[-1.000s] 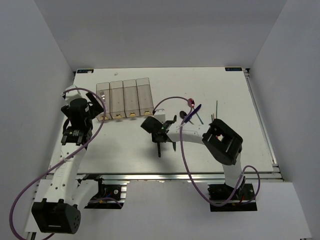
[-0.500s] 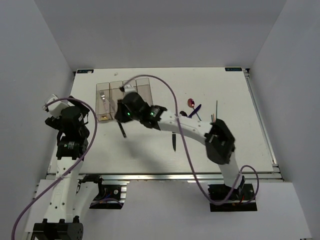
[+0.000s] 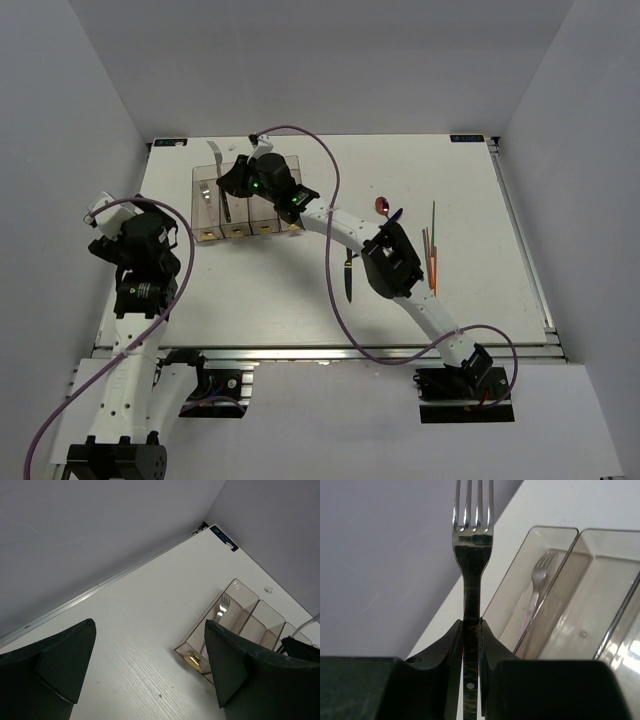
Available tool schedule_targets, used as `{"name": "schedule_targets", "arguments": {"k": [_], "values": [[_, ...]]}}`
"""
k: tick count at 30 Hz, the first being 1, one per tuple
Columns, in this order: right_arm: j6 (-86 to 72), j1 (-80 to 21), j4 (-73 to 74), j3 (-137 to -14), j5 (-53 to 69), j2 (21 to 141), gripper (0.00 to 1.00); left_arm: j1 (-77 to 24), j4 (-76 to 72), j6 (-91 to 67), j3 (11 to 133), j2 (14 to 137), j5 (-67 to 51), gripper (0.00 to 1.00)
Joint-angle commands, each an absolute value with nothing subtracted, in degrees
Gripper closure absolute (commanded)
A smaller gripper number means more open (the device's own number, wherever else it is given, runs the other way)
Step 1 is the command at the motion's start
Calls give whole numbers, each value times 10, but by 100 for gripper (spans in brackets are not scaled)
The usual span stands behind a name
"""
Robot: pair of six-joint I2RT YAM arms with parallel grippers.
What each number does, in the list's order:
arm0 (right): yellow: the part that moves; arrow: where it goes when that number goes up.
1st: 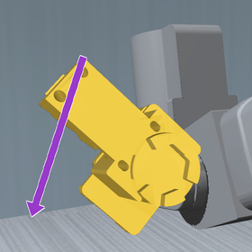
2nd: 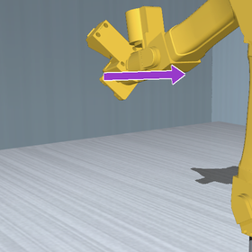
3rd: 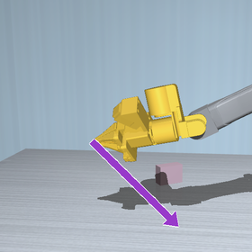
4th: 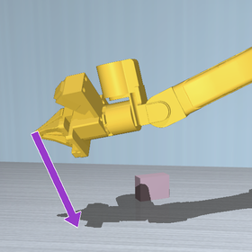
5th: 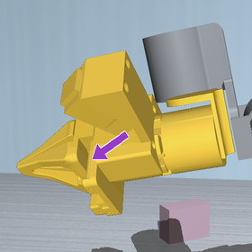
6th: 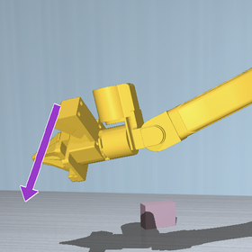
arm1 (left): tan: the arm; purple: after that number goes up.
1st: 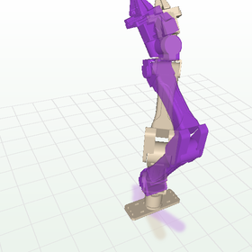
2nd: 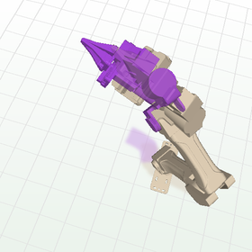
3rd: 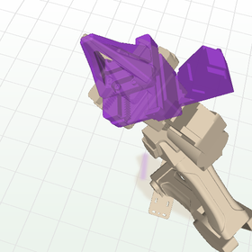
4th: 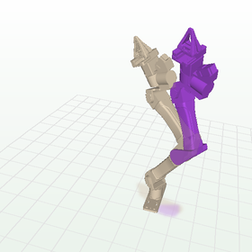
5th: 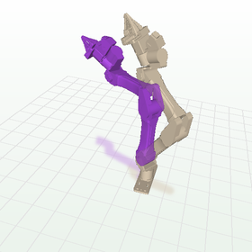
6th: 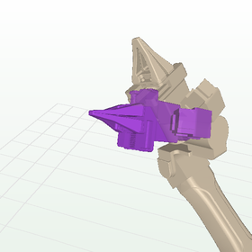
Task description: Sort the eating utensils into containers
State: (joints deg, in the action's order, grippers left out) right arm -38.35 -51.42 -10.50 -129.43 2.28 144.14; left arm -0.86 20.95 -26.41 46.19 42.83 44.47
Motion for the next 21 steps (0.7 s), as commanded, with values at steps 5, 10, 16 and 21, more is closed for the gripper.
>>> {"name": "schedule_targets", "arguments": {"k": [5,10,16,21], "values": [[-403,-519,-265,-1320,11,1469,100,-5,214,-262,467,431,407,2],[-370,-531,-306,-1344,28,1498,100,-5,212,-260,470,444,378,2],[-327,-547,-340,-1224,4,1421,100,-5,181,-239,459,436,303,2],[-261,-563,-350,-1004,9,1217,100,-5,156,-235,485,459,78,2]]}}
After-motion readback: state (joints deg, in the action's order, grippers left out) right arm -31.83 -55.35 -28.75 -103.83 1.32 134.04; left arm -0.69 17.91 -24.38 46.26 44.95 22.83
